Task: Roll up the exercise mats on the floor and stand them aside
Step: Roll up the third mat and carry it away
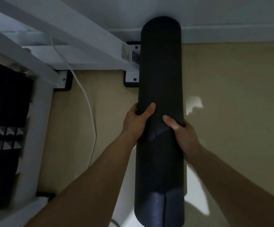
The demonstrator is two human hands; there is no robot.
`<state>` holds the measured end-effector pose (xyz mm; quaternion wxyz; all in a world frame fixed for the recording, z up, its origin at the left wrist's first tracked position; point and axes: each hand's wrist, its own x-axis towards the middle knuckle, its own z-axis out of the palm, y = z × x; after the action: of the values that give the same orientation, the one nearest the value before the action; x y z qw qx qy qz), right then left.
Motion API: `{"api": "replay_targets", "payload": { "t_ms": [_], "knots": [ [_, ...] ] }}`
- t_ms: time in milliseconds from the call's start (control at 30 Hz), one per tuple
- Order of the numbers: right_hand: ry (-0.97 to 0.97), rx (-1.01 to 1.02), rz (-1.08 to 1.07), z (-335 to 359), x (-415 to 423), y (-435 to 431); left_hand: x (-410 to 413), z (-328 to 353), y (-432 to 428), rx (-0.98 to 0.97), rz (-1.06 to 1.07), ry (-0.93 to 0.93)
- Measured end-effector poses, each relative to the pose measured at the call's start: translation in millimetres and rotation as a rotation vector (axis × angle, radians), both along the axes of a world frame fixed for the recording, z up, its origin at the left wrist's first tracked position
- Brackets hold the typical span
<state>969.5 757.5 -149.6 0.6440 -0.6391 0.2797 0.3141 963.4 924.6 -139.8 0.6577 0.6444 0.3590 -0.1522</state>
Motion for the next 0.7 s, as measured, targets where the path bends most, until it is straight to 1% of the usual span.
{"api": "replay_targets", "payload": {
  "t_ms": [100,200,300,367,433,500,600,700],
  "knots": [
    [-0.006,0.005,0.016,3.7,3.8,-3.3,1.7,0.1,-2.0,-0.004,0.001,-0.002],
    [-0.006,0.030,0.068,4.0,7.2,-6.0,4.2,4.2,-1.8,0.046,-0.043,0.026],
    [-0.008,0.045,0.124,17.3,8.7,-9.0,-0.3,25.3,-10.1,0.242,-0.122,0.099],
    [-0.039,-0.048,0.150,36.7,9.2,-9.1,-14.6,46.6,-17.2,0.365,-0.177,0.158],
    [-0.066,-0.250,0.248,64.3,9.4,-13.9,-36.1,71.4,-23.7,0.396,-0.222,0.211],
    [-0.086,-0.441,0.398,100.2,8.8,-27.6,-57.8,104.3,-32.3,0.412,-0.256,0.268],
    [-0.119,-0.513,0.509,167.1,3.6,-60.1,-77.4,165.1,-52.5,0.472,-0.342,0.284],
    [-0.193,-0.616,0.578,230.1,-6.2,-99.6,-80.9,224.8,-78.8,0.560,-0.486,0.236]
  ]
}}
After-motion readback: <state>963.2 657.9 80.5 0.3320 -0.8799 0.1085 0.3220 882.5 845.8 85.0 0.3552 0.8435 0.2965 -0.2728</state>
